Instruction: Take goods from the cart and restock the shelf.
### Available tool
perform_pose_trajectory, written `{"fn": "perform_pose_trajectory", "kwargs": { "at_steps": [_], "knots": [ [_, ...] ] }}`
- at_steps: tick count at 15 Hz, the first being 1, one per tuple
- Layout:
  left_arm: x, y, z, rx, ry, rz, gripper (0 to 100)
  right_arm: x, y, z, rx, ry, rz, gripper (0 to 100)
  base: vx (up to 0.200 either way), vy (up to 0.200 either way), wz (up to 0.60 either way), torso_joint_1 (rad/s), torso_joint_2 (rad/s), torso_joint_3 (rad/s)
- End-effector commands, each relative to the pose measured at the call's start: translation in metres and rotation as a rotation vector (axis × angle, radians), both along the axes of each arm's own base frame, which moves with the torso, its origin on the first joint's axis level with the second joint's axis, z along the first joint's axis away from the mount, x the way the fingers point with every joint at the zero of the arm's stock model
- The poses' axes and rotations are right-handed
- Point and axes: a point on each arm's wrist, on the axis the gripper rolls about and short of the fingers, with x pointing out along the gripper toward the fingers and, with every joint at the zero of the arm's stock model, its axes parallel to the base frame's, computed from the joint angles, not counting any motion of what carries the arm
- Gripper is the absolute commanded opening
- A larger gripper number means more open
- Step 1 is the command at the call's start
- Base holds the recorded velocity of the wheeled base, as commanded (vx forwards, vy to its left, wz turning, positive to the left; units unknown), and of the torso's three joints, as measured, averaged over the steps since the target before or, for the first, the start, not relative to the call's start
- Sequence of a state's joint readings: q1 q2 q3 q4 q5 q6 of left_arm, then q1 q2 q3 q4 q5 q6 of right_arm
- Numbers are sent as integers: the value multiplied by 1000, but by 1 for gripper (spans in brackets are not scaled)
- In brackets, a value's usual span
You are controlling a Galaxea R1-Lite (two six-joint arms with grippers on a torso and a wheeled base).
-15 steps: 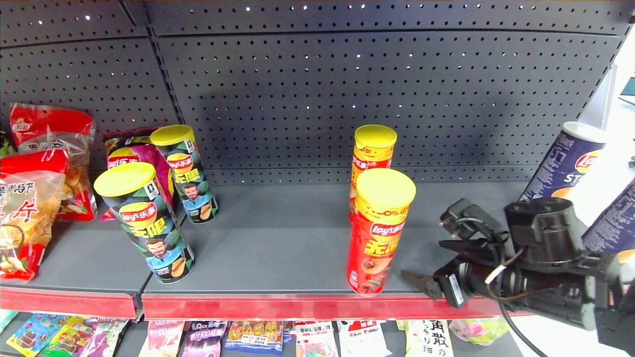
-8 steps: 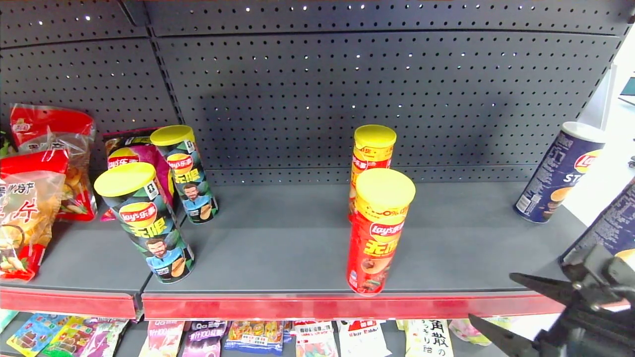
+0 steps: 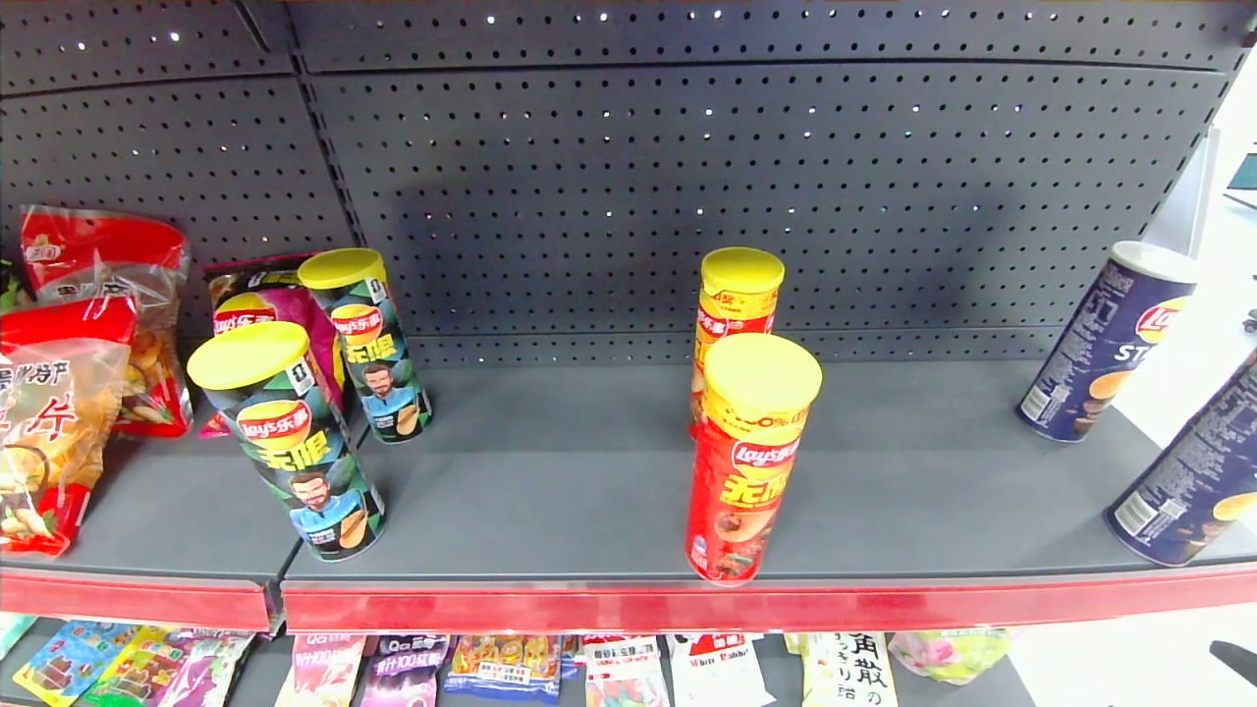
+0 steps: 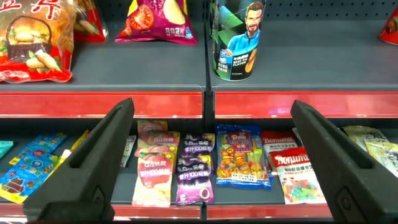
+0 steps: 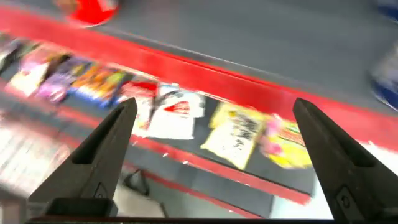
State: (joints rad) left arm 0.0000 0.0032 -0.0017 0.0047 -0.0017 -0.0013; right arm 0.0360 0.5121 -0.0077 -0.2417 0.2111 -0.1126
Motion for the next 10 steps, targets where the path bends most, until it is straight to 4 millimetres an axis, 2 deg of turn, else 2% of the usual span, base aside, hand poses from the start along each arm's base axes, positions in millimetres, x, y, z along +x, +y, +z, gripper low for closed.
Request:
{"fn": "perform_pose_trajectory", "kwargs": {
  "at_steps": [1, 2, 4, 7, 10],
  "knots": [
    [0, 0, 0, 0, 2, -1, 100, -32, -2, -15, -8, -147, -141, 100, 0, 0, 0, 0, 0, 0],
    [0, 0, 0, 0, 2, 0, 100, -41, -2, -21, 16, -188, -204, 100, 0, 0, 0, 0, 0, 0],
    [0, 0, 0, 0, 2, 0, 100, -42, -4, -25, 59, -154, -301, 100, 0, 0, 0, 0, 0, 0],
    [0, 0, 0, -2, 2, 0, 100, -49, -5, -27, 92, -246, -253, 100, 0, 0, 0, 0, 0, 0],
    [0, 0, 0, -2, 2, 0, 100, -49, -6, -27, 97, -242, -260, 100, 0, 0, 0, 0, 0, 0]
  ]
}}
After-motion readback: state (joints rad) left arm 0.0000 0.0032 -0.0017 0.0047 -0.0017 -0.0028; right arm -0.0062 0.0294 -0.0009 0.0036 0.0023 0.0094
